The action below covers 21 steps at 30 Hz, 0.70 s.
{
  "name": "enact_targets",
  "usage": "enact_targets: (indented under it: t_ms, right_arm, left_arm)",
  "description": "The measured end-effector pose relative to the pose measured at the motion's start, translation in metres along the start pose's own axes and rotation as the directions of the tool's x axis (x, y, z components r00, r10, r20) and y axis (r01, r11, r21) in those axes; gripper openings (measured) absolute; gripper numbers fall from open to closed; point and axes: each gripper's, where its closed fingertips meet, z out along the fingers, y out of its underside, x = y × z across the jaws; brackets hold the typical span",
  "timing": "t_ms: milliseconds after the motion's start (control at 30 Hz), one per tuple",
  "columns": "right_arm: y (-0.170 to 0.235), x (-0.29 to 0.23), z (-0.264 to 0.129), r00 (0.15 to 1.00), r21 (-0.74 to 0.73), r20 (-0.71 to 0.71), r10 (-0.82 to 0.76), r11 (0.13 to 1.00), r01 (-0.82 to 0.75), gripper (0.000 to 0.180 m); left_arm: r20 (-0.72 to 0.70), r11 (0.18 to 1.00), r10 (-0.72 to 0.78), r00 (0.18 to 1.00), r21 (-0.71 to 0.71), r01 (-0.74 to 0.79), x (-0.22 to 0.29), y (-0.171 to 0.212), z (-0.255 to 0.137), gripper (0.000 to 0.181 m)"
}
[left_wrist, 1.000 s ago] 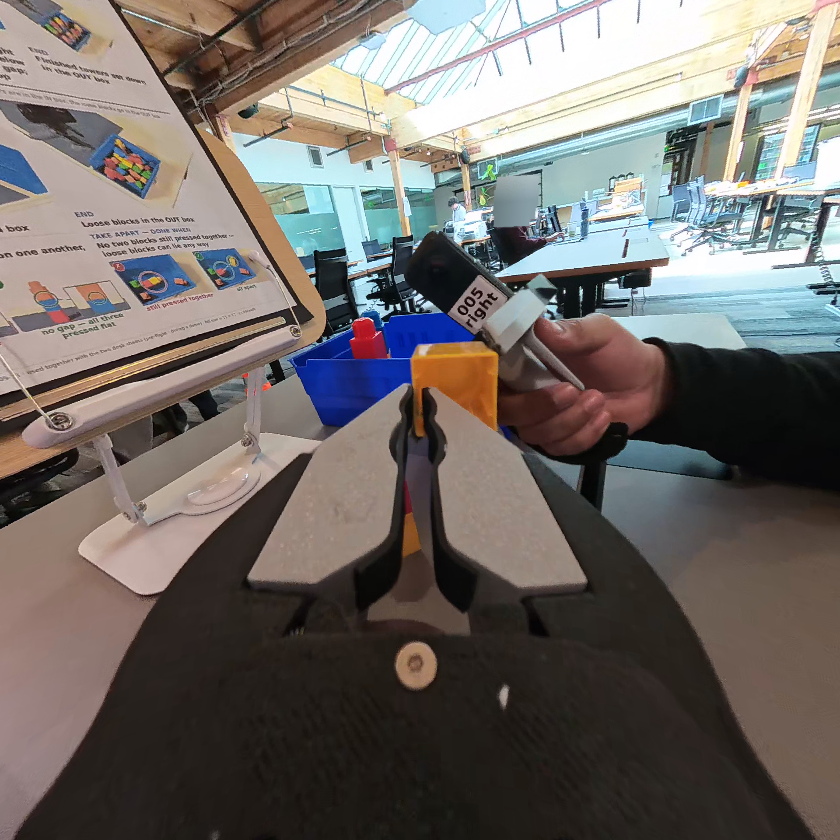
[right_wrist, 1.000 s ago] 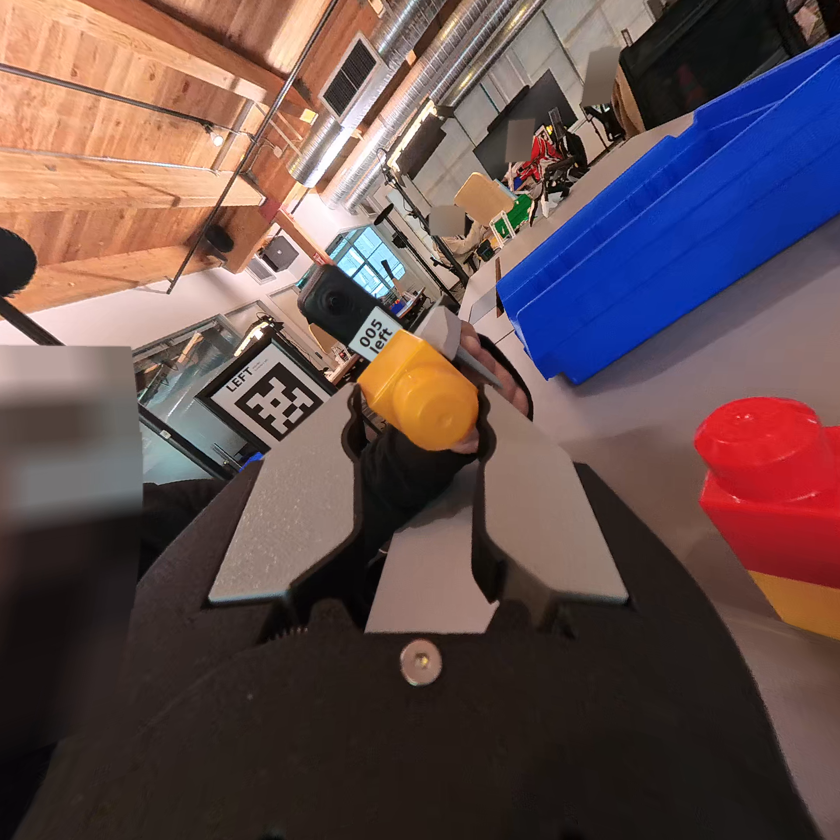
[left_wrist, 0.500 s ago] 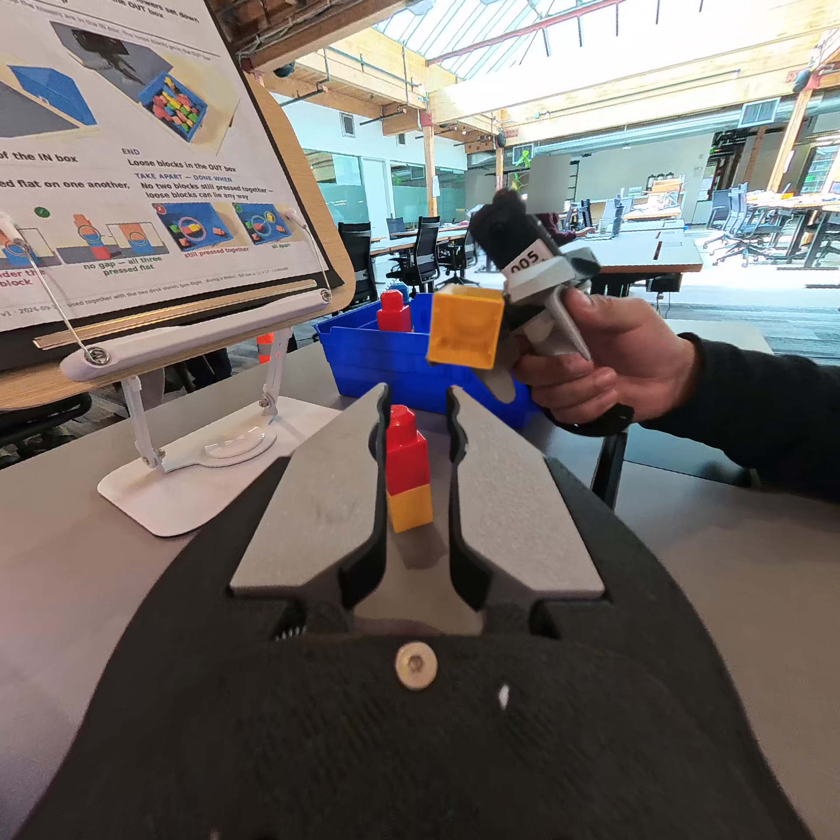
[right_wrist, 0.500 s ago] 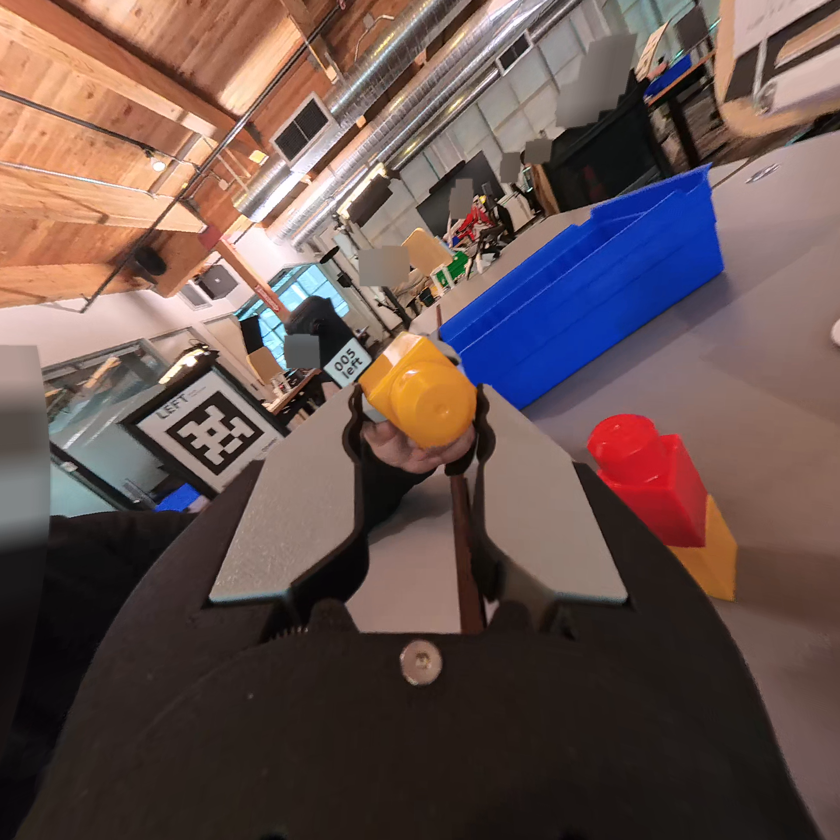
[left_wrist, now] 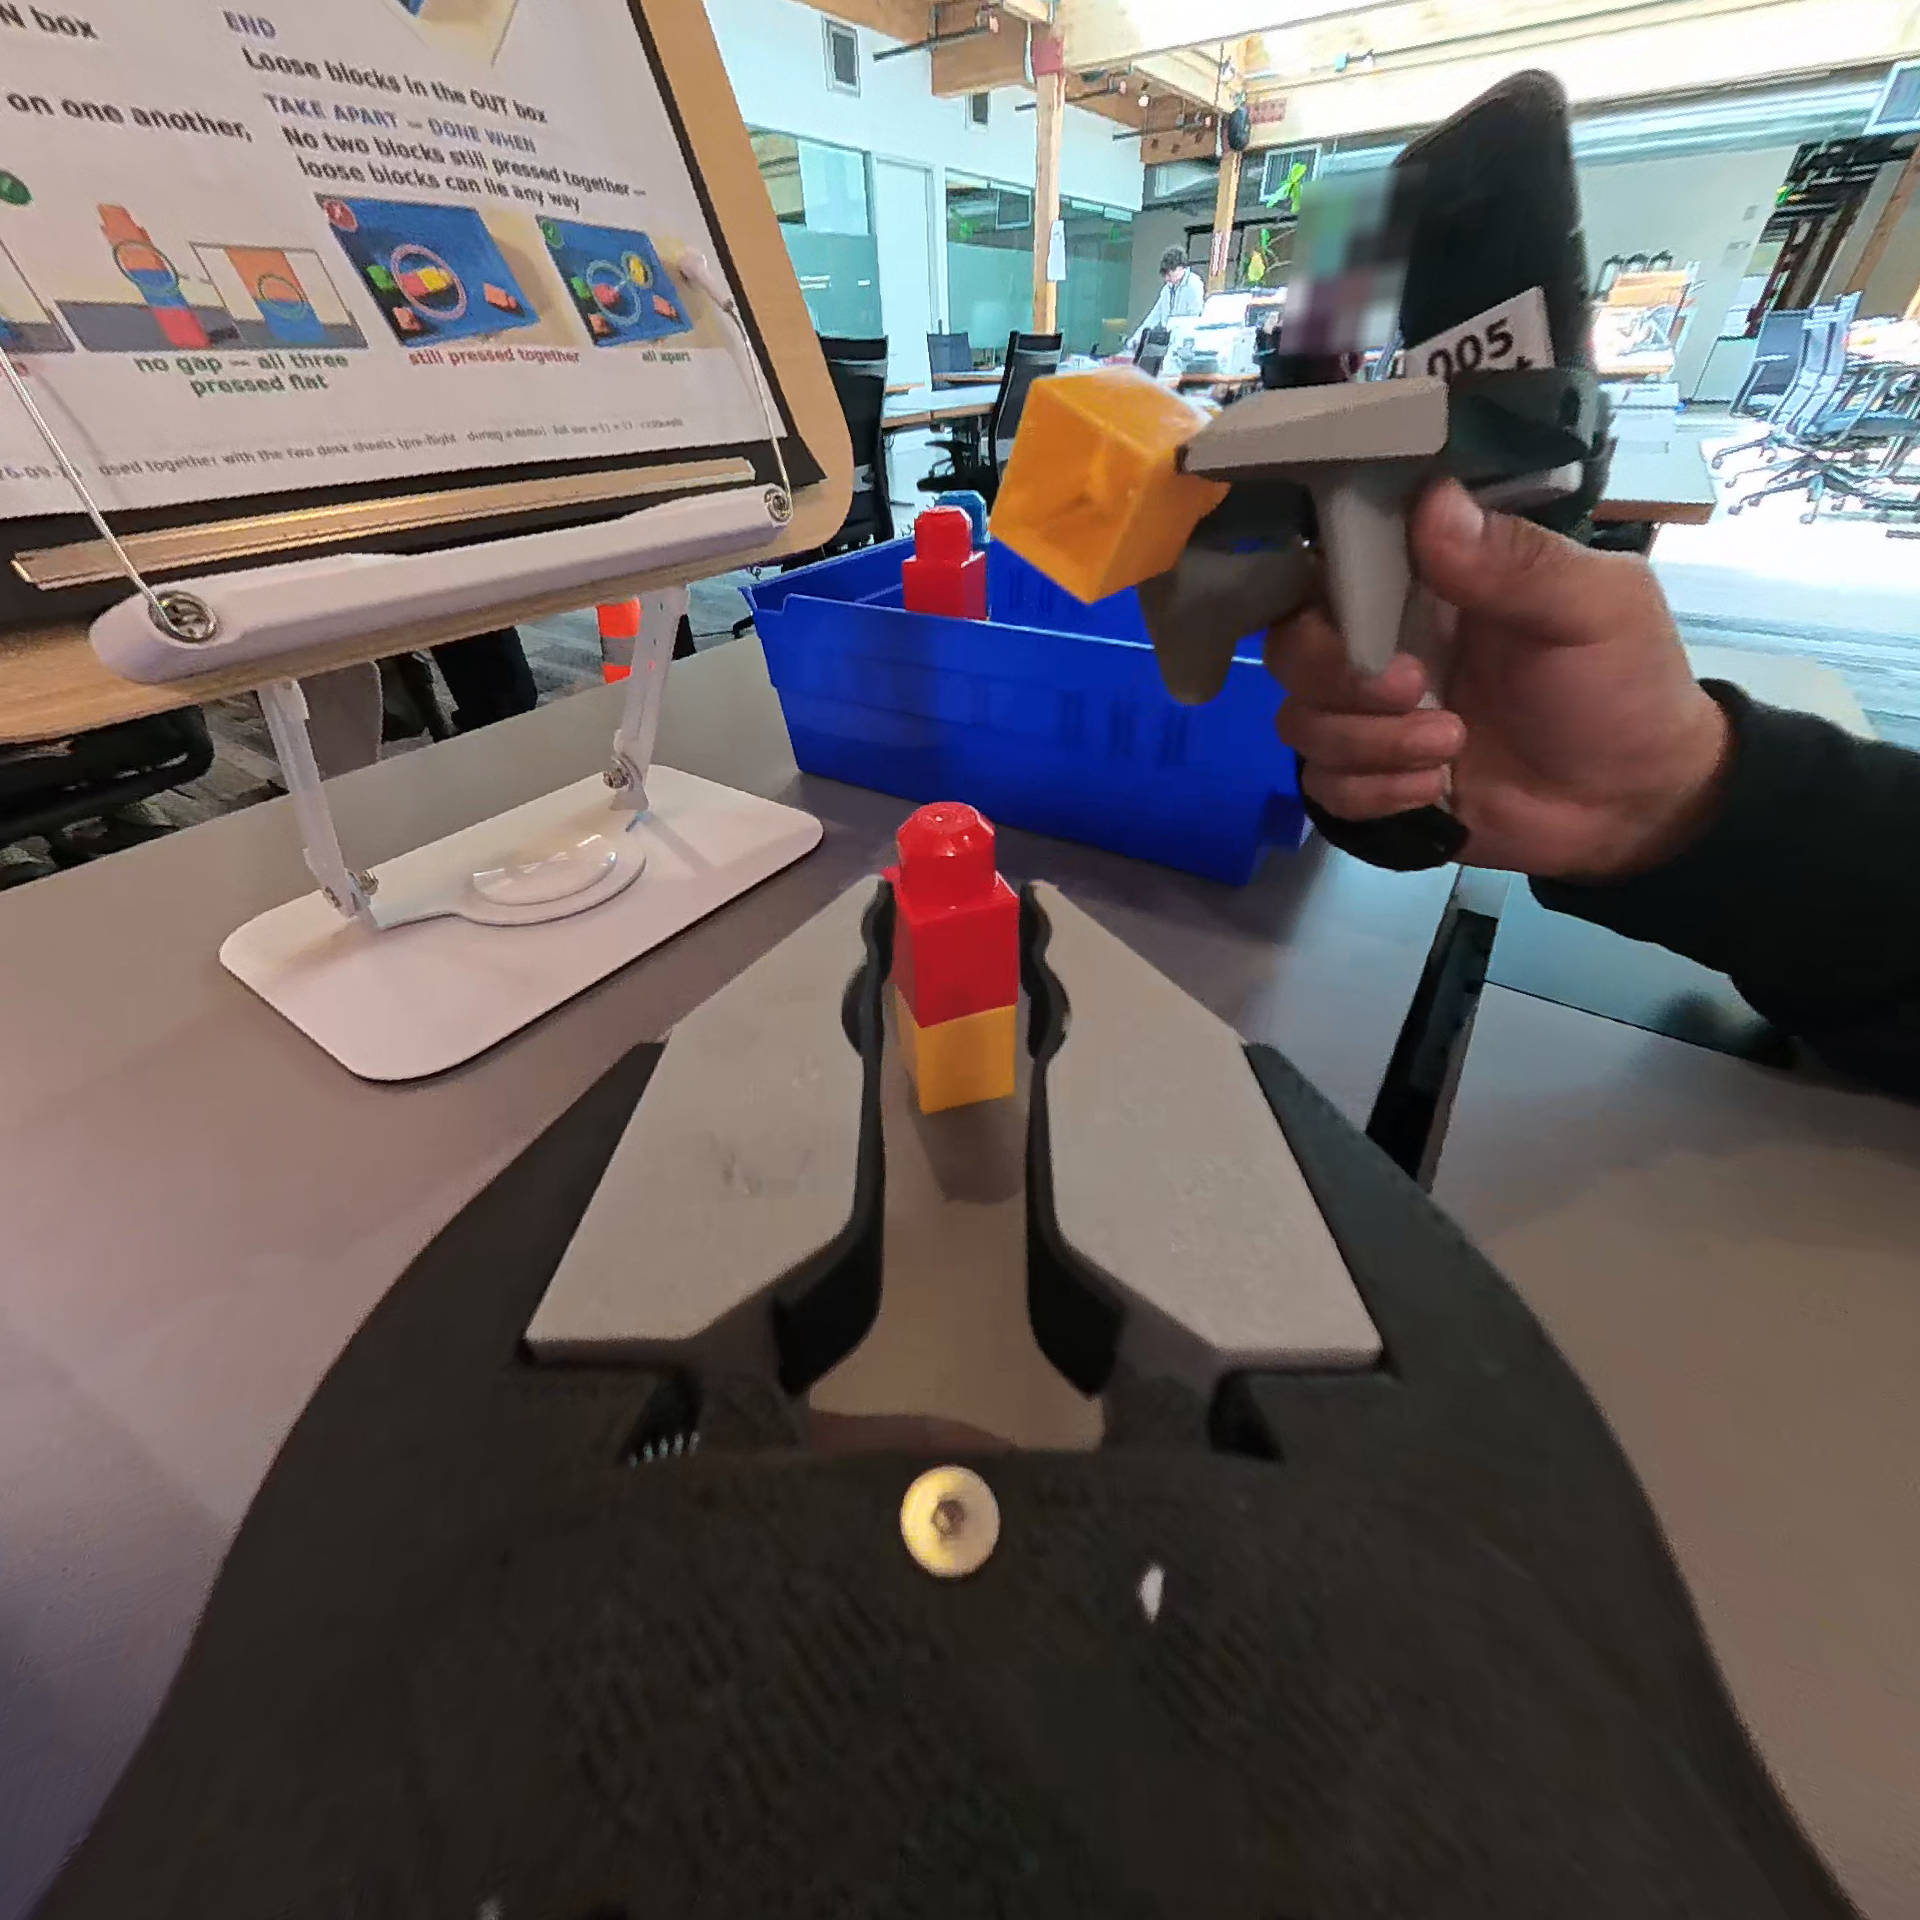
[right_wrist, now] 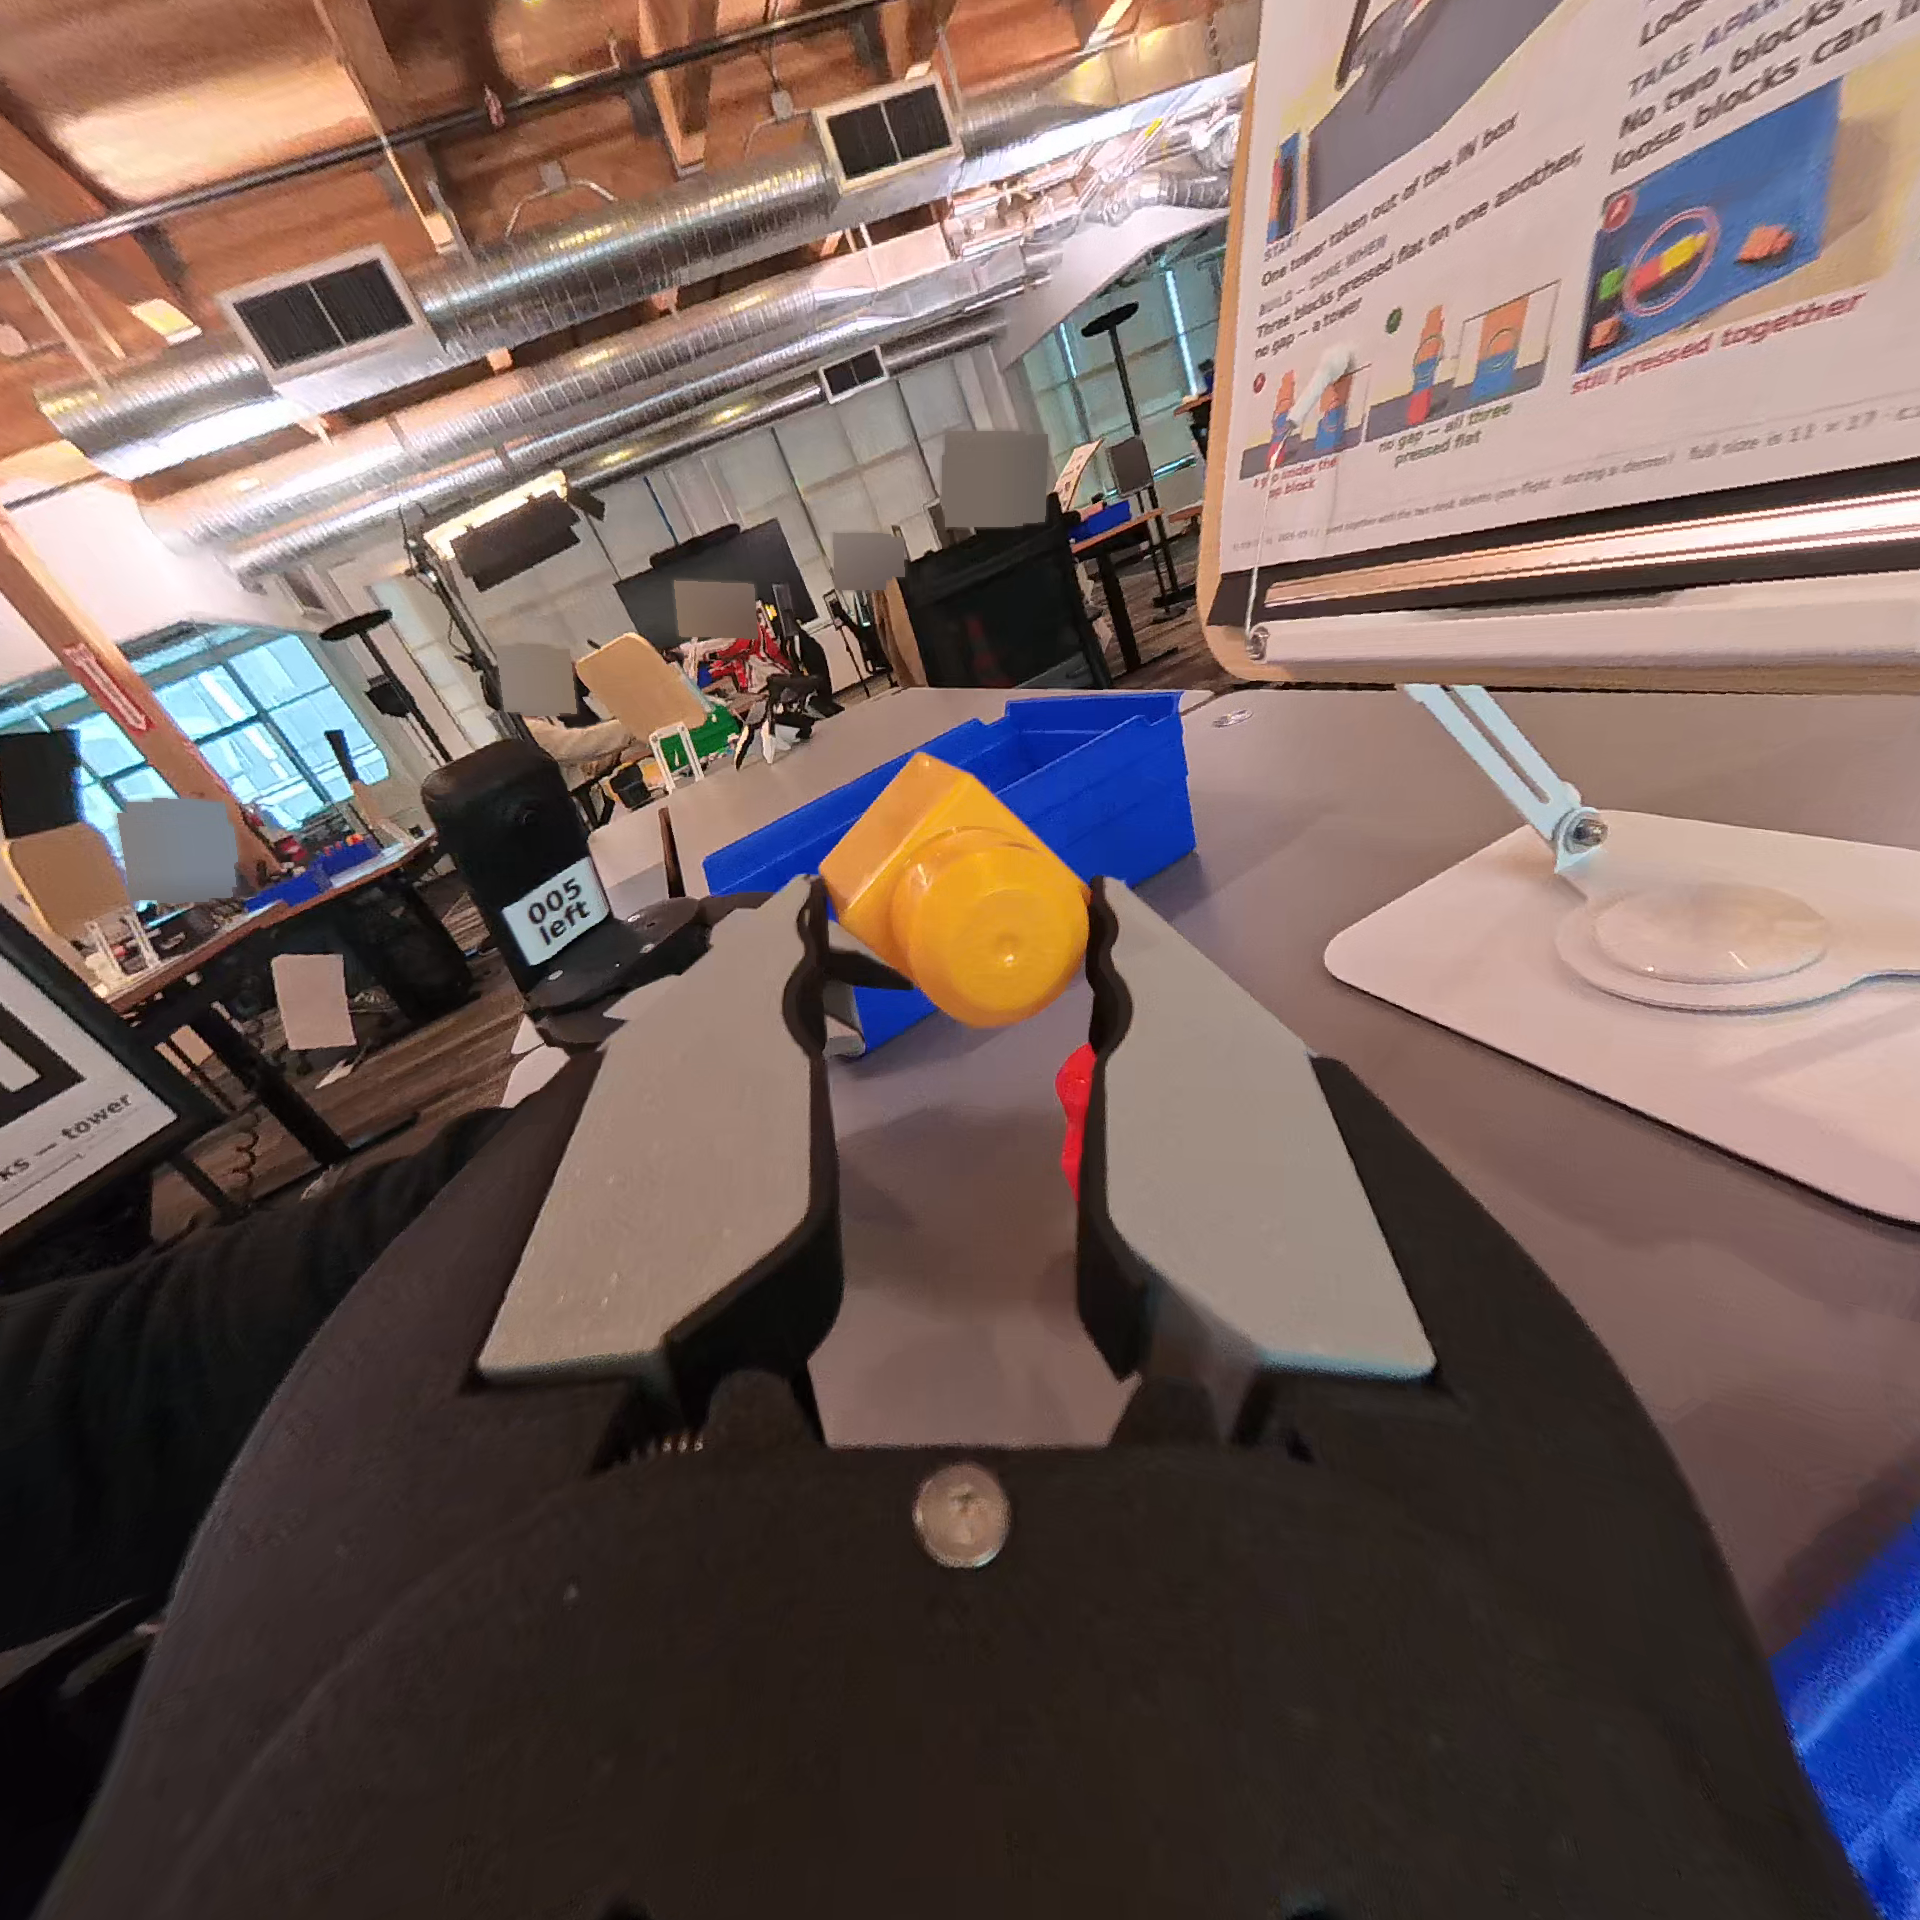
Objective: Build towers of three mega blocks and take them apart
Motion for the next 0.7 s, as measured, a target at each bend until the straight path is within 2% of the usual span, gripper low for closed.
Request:
enact_targets:
  t_ms: [167,300,433,567,700]
  right_arm:
    - [0.002,0.004,-0.001,1.000,-0.017,-0.026,-0.010,1.000,0.009,0.047]
    - [0.004,0.006,-0.001,0.998,-0.045,-0.054,-0.045,0.998,0.043,0.047]
    - [0.007,0.008,-0.001,0.990,-0.086,-0.089,-0.105,0.992,0.097,0.047]
    - [0.007,0.006,0.000,0.986,-0.102,-0.099,-0.132,0.987,0.122,0.047]
    - [0.009,0.008,0.001,0.985,-0.113,-0.105,-0.136,0.986,0.124,0.047]
  left_arm:
    - [0.023,0.998,0.010,1.000,-0.056,-0.009,-0.002,0.011,0.004,0.021]
    - [0.034,0.993,-0.020,0.999,-0.117,0.024,-0.006,0.023,0.008,0.028]
    - [0.049,0.978,-0.064,0.997,-0.196,0.072,-0.010,0.039,0.012,0.048]
    - [0.070,0.946,-0.041,0.997,-0.319,0.061,-0.012,0.061,0.019,0.069]
    - [0.015,0.926,0.038,0.999,-0.377,-0.030,-0.005,0.066,0.028,0.072]
